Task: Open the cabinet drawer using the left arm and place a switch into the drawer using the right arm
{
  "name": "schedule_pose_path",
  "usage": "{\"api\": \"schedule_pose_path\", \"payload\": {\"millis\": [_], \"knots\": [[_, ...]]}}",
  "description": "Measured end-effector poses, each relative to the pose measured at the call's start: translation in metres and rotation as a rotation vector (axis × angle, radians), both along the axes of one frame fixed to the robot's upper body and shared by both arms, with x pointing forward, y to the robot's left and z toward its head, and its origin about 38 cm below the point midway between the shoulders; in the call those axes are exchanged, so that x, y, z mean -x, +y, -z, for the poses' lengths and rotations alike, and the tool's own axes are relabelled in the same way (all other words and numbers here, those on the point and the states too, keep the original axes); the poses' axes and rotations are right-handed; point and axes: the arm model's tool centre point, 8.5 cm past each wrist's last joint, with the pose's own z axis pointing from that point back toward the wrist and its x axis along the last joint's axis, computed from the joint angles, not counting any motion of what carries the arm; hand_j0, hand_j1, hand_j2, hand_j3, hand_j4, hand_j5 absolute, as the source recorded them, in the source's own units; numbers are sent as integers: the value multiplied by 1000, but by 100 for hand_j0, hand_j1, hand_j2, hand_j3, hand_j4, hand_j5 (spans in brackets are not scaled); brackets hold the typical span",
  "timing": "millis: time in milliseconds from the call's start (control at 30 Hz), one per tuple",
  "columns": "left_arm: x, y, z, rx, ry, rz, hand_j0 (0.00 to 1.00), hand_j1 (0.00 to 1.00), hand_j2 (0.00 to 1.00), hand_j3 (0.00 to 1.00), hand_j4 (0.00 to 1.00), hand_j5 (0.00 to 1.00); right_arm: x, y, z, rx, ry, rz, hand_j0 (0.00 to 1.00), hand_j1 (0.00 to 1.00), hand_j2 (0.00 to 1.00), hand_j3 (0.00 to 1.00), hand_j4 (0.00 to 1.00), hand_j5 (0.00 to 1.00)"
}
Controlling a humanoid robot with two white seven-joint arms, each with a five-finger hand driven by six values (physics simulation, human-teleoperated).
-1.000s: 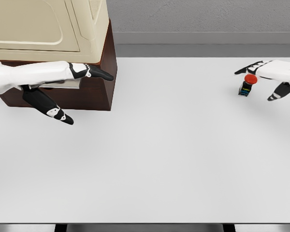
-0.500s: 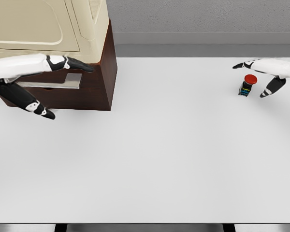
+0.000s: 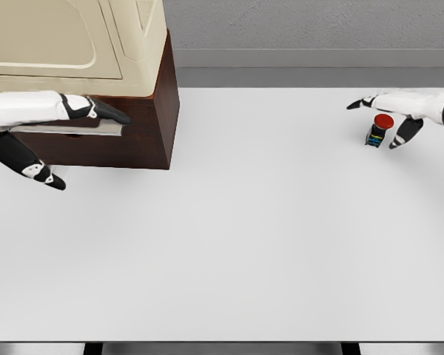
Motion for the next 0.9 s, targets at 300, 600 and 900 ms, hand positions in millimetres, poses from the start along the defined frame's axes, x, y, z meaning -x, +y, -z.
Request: {"api": "schedule_pose_path", "payload": {"millis": [300,600,900], "knots": [[-2,10,42,-47,167,-115,100,100,100,100,100,100,-2,-2,0,25,5,3,86,86,86,86,86,86],[-15,15,5,-10,105,-224,100,100,100,100,100,100,-4,-11,1,48,12,29,82,82,82,82,82,82],[-20,15,0,-40,85,-257,100,100,100,100,100,100,-5,-11,3,46,18,36,77,77,77,77,77,77]]}}
